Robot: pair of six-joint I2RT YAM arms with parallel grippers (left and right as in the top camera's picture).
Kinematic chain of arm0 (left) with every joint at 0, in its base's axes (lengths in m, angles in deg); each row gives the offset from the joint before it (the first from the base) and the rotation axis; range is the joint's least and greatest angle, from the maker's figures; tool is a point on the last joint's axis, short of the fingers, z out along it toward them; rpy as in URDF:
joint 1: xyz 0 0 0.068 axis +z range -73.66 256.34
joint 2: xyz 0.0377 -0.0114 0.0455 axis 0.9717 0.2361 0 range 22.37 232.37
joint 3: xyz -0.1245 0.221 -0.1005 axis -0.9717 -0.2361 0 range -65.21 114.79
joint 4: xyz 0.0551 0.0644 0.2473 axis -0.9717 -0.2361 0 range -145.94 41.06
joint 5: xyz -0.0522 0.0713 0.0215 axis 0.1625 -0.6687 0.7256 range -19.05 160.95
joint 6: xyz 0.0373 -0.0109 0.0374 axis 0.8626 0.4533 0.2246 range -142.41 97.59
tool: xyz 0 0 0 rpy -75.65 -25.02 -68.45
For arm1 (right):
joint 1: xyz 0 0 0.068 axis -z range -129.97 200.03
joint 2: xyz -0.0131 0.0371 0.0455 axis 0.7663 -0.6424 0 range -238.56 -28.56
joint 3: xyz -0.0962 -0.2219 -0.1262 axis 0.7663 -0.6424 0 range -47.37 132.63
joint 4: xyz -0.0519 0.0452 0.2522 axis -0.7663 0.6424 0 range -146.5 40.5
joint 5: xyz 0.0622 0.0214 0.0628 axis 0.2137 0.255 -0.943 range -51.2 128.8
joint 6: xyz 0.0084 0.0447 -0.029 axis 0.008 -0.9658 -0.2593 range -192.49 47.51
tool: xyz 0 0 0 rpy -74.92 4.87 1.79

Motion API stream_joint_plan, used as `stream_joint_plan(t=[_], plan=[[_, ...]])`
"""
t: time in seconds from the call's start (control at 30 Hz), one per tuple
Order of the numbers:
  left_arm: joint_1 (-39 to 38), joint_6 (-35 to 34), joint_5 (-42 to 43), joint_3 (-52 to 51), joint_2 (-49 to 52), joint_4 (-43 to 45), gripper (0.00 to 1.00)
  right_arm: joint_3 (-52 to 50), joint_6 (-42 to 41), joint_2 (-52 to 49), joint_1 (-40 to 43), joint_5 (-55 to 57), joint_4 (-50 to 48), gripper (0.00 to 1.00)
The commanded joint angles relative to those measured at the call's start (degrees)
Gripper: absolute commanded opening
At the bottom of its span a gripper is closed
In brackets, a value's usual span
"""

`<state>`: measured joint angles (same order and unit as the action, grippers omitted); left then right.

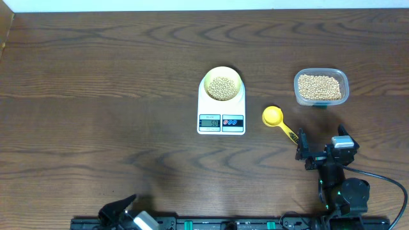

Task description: Scoop item into bowl and weigh 50g on scale

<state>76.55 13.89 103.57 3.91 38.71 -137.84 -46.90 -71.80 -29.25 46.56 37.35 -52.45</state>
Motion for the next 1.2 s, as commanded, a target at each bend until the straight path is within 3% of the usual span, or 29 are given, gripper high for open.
stream_joint_plan(t=[0.0, 0.1, 0.27, 0.6, 0.77, 0.9, 1.17], plan=[[0.0, -2.2, -1.5, -1.4, -4.7, 1.3, 0.98, -0.2, 0.7, 0.3, 0.0, 0.7, 0.3, 0.99], [0.0, -6.2, -3.8, -2.1, -9.1, 3.2, 0.98, -0.2, 0.7, 0.3, 0.0, 0.7, 0.3, 0.99], [0.0, -7.1, -4.5, -2.2, -16.1, 3.5, 0.98, -0.2, 0.7, 0.3, 0.1, 0.7, 0.3, 0.99], [0.6, -12.6, -8.4, -2.0, -16.2, 5.7, 0.98, -0.2, 0.7, 0.3, 0.0, 0.7, 0.3, 0.99], [0.7, -21.9, -16.1, -6.2, -16.2, 16.5, 0.98, -0.2, 0.7, 0.3, 0.1, 0.7, 0.3, 0.99], [0.7, -23.5, -19.0, -15.6, -16.2, 26.9, 0.98, -0.2, 0.7, 0.3, 0.1, 0.7, 0.3, 0.99], [0.7, -25.8, -19.8, -45.6, -16.2, 65.3, 0.98, -0.2, 0.7, 0.3, 0.1, 0.7, 0.3, 0.99]])
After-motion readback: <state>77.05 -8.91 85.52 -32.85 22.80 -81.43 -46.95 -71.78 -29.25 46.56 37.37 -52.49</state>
